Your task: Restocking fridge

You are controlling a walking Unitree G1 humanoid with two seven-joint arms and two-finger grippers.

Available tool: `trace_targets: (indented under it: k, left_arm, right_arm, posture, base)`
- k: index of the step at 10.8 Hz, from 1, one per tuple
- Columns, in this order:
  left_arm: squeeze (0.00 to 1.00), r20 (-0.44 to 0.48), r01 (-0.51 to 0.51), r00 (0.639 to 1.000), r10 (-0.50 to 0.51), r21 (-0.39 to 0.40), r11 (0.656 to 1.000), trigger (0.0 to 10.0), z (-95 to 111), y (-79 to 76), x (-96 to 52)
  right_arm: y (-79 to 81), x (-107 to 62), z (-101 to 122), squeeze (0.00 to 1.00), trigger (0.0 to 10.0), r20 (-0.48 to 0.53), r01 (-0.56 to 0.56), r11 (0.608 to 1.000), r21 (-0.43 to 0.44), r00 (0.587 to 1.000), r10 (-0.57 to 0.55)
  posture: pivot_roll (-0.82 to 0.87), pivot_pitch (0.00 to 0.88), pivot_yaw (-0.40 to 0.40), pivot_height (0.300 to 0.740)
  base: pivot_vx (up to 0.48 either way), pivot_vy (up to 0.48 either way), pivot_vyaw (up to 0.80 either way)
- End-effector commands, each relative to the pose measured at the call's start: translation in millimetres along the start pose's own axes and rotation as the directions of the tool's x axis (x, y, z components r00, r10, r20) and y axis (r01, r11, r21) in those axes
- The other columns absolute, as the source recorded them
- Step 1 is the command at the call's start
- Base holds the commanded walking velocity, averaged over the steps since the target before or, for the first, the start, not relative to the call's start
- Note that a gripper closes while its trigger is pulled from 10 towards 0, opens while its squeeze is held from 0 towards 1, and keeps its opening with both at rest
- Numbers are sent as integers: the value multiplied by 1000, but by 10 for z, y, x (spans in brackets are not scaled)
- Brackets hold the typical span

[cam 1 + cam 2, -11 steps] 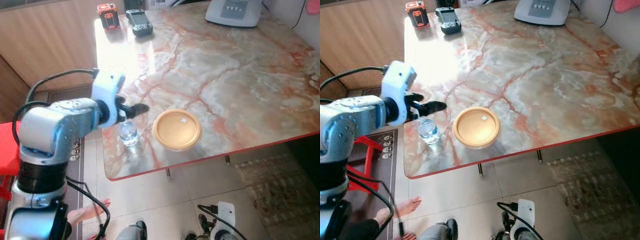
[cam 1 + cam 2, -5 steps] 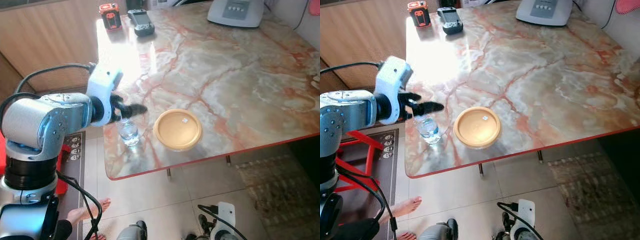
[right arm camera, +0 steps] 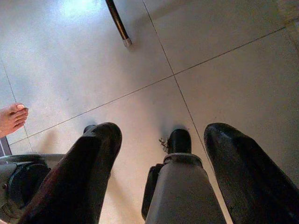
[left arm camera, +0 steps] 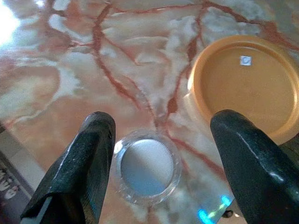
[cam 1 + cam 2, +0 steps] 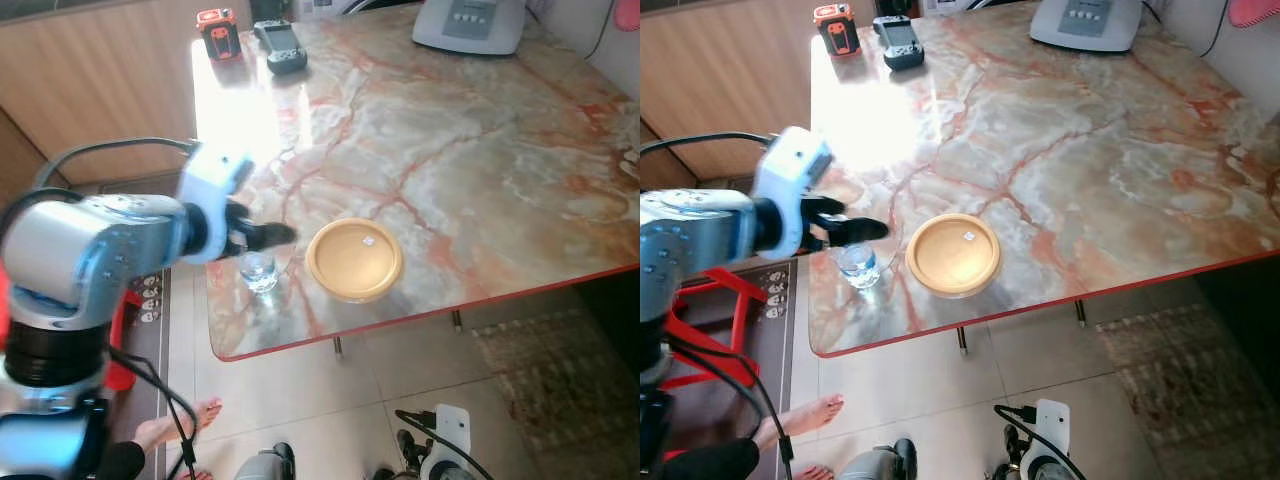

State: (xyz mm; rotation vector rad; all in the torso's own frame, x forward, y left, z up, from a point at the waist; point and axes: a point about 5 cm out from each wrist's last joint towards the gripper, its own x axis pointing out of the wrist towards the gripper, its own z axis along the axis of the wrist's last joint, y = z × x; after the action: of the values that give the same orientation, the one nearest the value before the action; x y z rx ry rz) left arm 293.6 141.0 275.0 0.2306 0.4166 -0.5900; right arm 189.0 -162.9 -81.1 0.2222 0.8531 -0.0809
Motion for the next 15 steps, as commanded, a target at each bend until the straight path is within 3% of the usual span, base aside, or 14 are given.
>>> trace_targets:
  k: [1, 9, 10, 13, 15]
  left_arm:
    - [0, -19, -17, 1000, 17, 28, 999, 10000, -36, -15, -38]
    - [0, -56, -70, 996, 73, 42, 997, 10000, -141, 27, -38]
    - [0, -56, -81, 995, 84, 44, 996, 4745, -147, 36, -31]
    - [0, -52, -88, 995, 90, 29, 996, 4627, -169, 59, -25]
    - [0, -48, -83, 995, 83, 18, 996, 3804, -170, 59, -16]
  right_arm:
    - [-1, -21, -108, 0, 10000, -42, 6, 1000, 15, 999, -6]
    - [3, -19, -104, 0, 10000, -42, 5, 1000, 12, 999, -5]
    - [-4, -19, -98, 0, 10000, -41, 6, 1000, 11, 999, -5]
    - [-8, -19, -98, 0, 10000, -45, 4, 1000, 3, 999, -4]
    - [-12, -19, -99, 0, 10000, -46, 5, 1000, 2, 999, -5]
  posture:
    - [225, 151, 72, 740]
    - [231, 158, 68, 740]
    - [230, 162, 65, 740]
    - [226, 163, 61, 740]
    - [222, 164, 60, 740]
  base:
    - [0, 0, 0]
    - [0, 0, 0]
    - [0, 0, 0]
    - [0, 0, 0]
    - [0, 0, 0]
